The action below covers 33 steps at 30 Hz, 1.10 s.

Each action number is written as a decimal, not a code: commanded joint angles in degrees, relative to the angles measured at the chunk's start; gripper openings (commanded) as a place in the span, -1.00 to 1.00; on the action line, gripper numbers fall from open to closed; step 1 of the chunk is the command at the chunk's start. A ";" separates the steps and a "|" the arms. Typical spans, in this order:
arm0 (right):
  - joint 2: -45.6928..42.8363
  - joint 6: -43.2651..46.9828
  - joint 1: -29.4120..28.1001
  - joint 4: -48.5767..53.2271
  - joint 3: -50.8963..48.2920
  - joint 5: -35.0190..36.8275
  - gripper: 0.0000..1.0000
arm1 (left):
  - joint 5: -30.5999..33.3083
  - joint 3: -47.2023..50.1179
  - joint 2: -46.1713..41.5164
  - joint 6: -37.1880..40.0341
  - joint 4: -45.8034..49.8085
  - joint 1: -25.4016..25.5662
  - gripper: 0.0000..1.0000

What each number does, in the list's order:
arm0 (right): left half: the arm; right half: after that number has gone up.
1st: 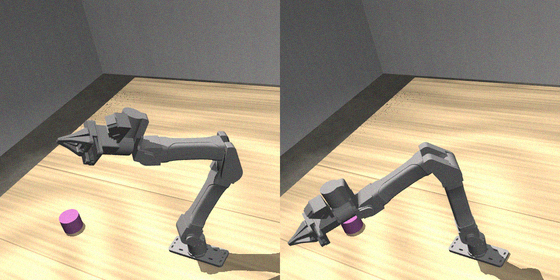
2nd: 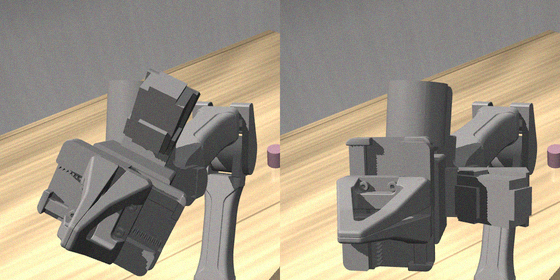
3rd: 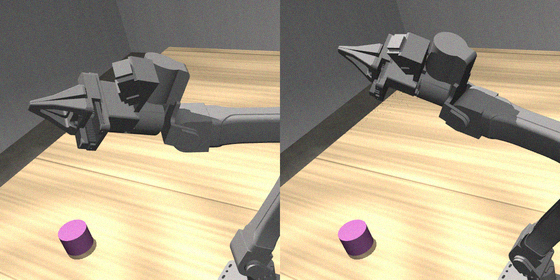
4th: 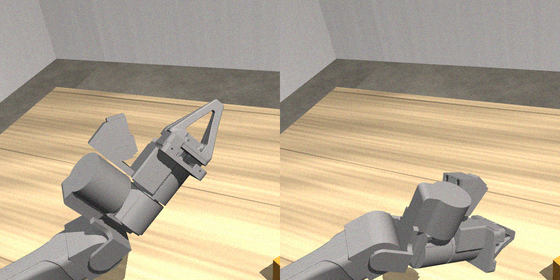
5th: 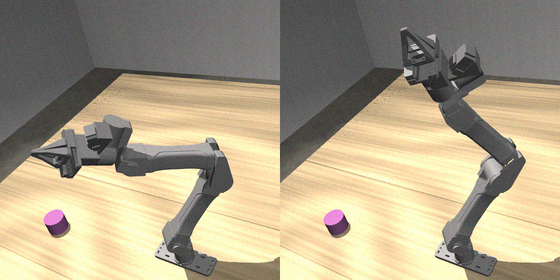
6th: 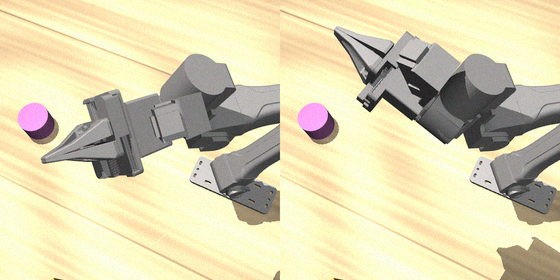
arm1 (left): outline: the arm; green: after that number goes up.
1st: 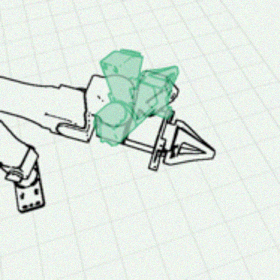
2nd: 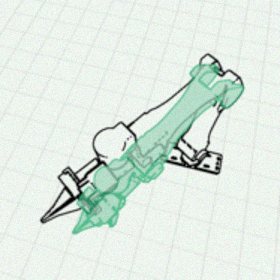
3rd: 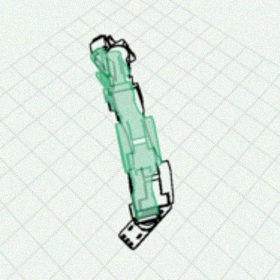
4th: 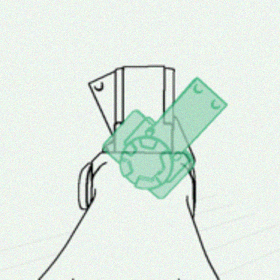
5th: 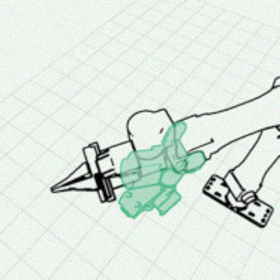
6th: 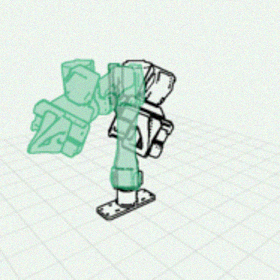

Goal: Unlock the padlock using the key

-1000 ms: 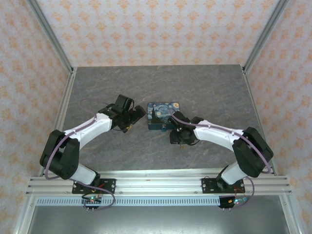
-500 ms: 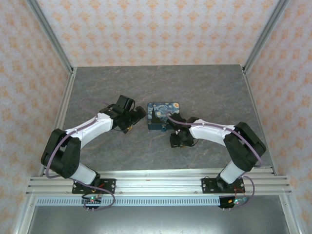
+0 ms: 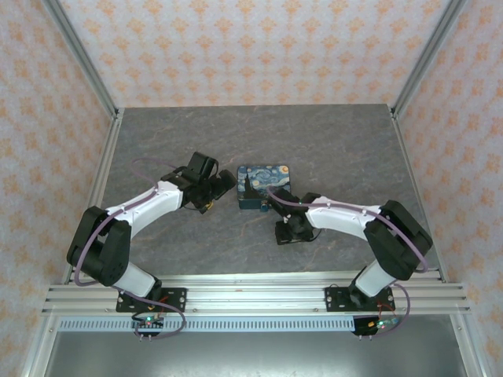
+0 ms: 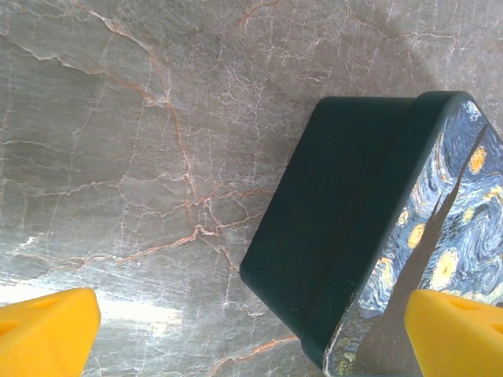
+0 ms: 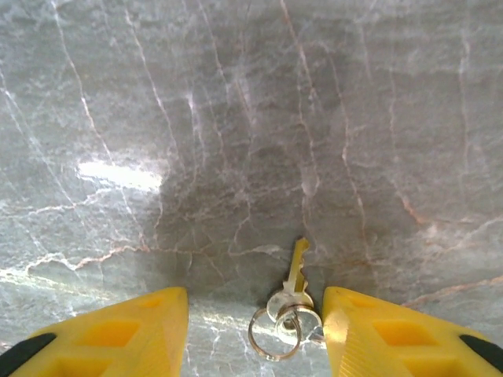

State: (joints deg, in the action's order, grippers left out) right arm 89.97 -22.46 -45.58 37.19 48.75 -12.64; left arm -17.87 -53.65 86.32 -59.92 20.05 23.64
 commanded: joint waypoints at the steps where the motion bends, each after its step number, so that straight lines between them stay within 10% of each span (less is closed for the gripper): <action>1: -1.12 -1.68 -1.04 4.42 -1.55 0.75 -0.03 | -0.50 -1.64 0.59 0.33 -0.18 0.41 1.00; 33: -2.74 -7.04 -1.62 0.64 -3.08 8.44 -1.00 | -0.04 -0.28 -0.41 0.59 0.38 0.36 1.00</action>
State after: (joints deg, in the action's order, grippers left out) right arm 88.60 -28.34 -47.48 36.47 47.62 -6.76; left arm -18.04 -53.65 86.56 -59.90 19.90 23.64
